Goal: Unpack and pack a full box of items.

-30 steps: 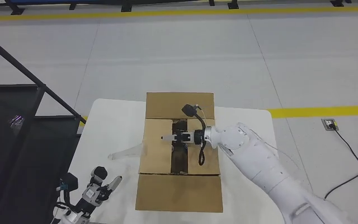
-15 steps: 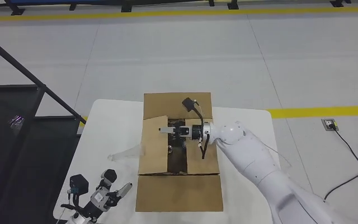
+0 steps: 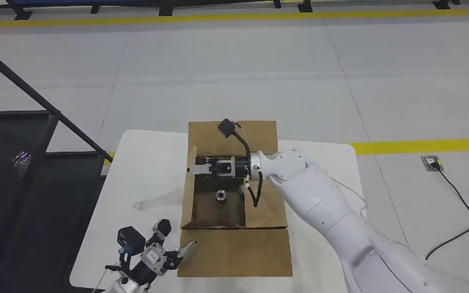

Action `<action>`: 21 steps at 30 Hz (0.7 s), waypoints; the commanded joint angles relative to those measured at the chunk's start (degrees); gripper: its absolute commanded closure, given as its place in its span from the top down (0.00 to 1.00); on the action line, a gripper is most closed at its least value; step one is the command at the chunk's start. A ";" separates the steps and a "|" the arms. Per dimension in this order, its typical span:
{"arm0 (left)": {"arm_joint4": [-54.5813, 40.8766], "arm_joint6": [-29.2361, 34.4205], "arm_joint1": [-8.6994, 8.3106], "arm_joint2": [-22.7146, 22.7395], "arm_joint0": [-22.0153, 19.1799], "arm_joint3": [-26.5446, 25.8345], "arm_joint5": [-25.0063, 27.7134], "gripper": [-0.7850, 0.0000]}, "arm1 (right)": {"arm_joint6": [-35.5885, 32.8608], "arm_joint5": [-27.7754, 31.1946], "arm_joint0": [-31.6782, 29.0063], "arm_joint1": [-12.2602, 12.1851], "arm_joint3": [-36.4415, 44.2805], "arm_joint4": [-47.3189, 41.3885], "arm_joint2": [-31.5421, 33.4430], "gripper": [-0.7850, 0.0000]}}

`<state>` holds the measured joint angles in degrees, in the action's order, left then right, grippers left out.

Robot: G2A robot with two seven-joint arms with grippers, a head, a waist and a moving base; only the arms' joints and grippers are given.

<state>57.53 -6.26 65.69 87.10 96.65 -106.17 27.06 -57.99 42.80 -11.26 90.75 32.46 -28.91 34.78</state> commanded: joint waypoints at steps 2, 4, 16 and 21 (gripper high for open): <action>-0.89 -0.73 0.39 -1.38 -0.80 -0.33 -3.98 1.00 | 0.03 0.87 0.43 1.30 -0.96 -0.64 -0.42 1.00; -1.91 -0.71 0.66 -2.11 -1.49 -0.53 -6.64 1.00 | -0.30 1.34 0.83 2.14 -1.71 -0.84 -0.74 1.00; -8.14 -1.27 1.45 -0.68 -3.17 -0.79 -15.27 1.00 | -0.64 2.86 1.21 4.31 -2.51 -1.22 -2.01 1.00; -8.90 -2.02 1.44 2.06 -2.25 -0.44 -16.39 1.00 | 1.25 4.74 0.83 2.99 -0.87 0.46 -2.10 1.00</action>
<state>48.60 -8.00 67.13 88.56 94.11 -106.71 10.87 -57.20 47.09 -10.35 94.10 31.23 -28.81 32.65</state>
